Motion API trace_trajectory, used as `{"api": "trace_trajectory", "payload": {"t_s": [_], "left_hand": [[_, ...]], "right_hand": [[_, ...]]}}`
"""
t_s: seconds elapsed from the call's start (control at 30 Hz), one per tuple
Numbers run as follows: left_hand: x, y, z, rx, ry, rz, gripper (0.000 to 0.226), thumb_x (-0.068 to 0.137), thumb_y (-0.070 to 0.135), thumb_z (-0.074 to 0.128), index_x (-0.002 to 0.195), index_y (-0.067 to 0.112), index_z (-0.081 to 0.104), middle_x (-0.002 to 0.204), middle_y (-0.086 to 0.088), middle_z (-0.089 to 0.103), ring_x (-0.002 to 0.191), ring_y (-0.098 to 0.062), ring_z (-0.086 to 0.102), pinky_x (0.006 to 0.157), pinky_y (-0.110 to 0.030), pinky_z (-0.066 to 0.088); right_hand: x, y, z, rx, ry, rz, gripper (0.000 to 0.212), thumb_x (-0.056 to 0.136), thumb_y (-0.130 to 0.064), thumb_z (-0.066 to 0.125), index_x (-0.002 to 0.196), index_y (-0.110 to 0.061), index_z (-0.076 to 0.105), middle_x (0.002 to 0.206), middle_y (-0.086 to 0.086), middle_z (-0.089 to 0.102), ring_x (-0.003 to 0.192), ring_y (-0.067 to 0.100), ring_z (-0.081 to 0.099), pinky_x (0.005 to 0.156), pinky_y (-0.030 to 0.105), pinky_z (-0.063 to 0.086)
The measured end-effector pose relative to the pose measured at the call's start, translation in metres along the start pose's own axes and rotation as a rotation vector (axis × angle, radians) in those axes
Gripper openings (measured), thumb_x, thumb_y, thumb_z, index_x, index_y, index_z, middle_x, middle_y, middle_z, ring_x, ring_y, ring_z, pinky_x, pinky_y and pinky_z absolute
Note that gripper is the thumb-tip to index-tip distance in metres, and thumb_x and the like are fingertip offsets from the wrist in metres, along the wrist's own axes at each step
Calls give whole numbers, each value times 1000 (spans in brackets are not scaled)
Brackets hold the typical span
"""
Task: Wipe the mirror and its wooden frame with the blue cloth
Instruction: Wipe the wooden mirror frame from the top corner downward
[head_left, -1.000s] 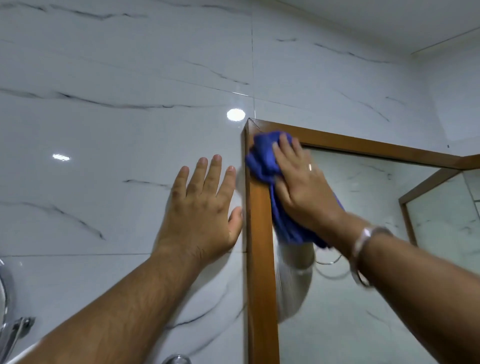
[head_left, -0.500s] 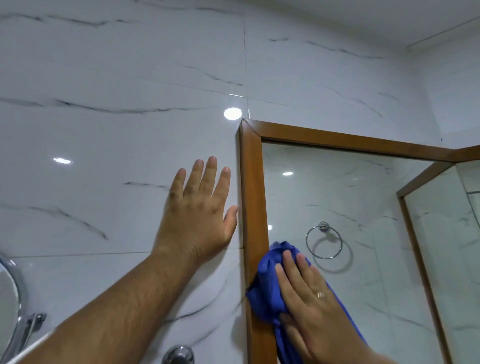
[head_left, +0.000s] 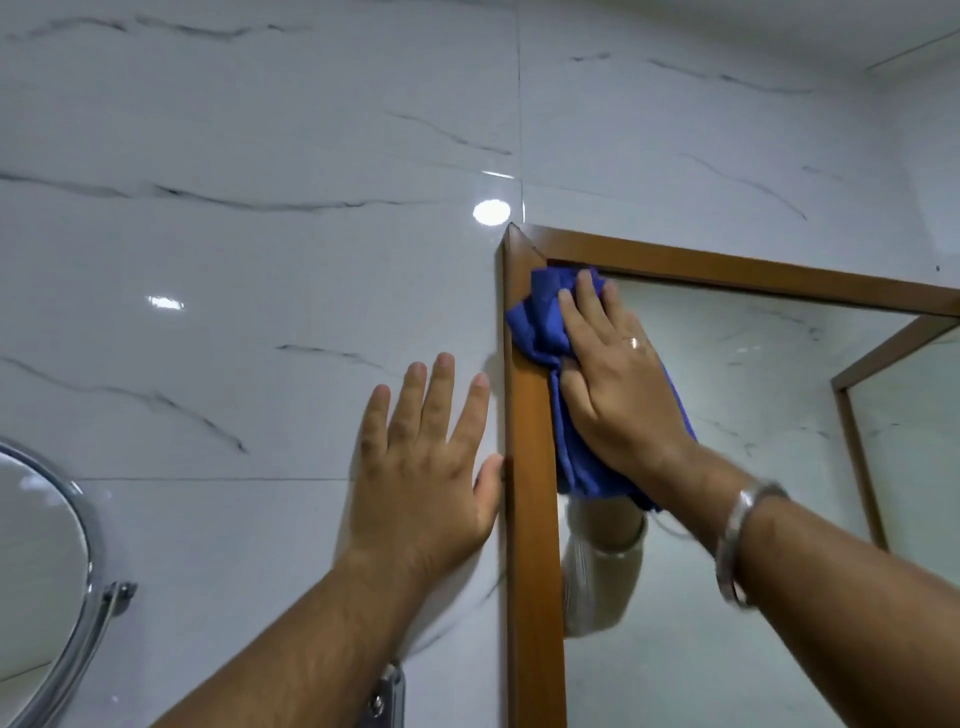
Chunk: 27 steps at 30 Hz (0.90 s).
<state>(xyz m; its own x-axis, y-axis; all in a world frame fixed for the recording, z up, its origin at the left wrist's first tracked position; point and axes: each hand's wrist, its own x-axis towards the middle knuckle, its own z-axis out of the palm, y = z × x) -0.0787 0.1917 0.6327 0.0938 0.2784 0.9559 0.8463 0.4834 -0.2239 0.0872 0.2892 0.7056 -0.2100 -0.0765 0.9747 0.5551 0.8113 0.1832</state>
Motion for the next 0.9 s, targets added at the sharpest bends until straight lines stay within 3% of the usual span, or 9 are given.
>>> {"api": "trace_trajectory", "payload": {"t_s": [0.13, 0.23, 0.3, 0.4, 0.47, 0.53, 0.6, 0.73, 0.9], "left_hand": [[-1, -1, 0, -12, -14, 3, 75, 94, 56, 34, 159, 22, 20, 166, -16, 13, 153, -35, 14, 123, -55, 13], [-1, 1, -3, -7, -25, 3, 75, 94, 54, 32, 159, 20, 18, 166, -17, 10, 153, -36, 11, 123, -57, 12], [-1, 2, -4, -4, -22, 5, 75, 94, 53, 31, 159, 19, 16, 166, -18, 9, 154, -36, 9, 123, -57, 10], [-1, 1, -5, -20, -17, 5, 75, 94, 53, 32, 159, 19, 18, 166, -18, 10, 154, -36, 10, 123, -57, 11], [-2, 1, -4, -34, -8, 3, 75, 93, 54, 36, 158, 19, 22, 165, -18, 14, 153, -36, 15, 122, -57, 15], [-1, 2, -3, -42, 7, 4, 75, 91, 54, 41, 156, 19, 29, 164, -18, 21, 151, -37, 20, 121, -58, 19], [0, 1, -2, -36, 24, 8, 75, 90, 55, 43, 155, 19, 32, 163, -18, 24, 150, -38, 23, 121, -58, 19], [1, -2, 0, -20, 43, 21, 75, 92, 56, 37, 157, 20, 26, 164, -18, 20, 152, -37, 19, 122, -57, 16], [-1, -2, 0, -13, 38, 27, 74, 94, 55, 29, 159, 20, 19, 166, -18, 14, 153, -36, 14, 123, -57, 12]], "right_hand": [[-134, -14, 13, 12, -84, -46, 64, 91, -34, 38, 152, -26, 18, 162, -8, 6, 150, 19, 4, 122, 34, 8], [-223, -46, 33, -60, -179, -74, 43, 94, -42, 38, 132, -25, 50, 159, -13, 17, 139, 28, 37, 113, 40, 26], [-230, -48, 31, -24, -189, 1, 31, 94, -50, 41, 122, -37, 48, 145, -30, 32, 116, 23, 59, 109, 36, 29], [-197, -16, 18, -215, -220, -280, 45, 99, -33, 28, 140, -16, 39, 143, 5, 50, 137, 30, 39, 106, 42, 33], [-145, 1, 9, -64, -118, -186, 51, 95, -32, 36, 144, -14, 38, 153, 9, 35, 145, 31, 23, 116, 42, 27], [-68, -8, 1, -4, 3, -48, 57, 92, -30, 39, 147, -20, 32, 160, 3, 13, 148, 27, 5, 121, 32, 5], [7, -8, -6, -47, 78, 22, 54, 92, -26, 44, 145, -20, 37, 161, 8, 11, 148, 32, 8, 118, 32, 7], [75, 1, -14, -66, 145, 44, 50, 89, -20, 49, 138, -19, 47, 147, 12, 37, 134, 30, 33, 113, 39, 26], [13, -4, 1, 13, 73, 79, 59, 92, -28, 42, 149, -22, 28, 160, 6, 22, 148, 26, 16, 121, 36, 14]]}}
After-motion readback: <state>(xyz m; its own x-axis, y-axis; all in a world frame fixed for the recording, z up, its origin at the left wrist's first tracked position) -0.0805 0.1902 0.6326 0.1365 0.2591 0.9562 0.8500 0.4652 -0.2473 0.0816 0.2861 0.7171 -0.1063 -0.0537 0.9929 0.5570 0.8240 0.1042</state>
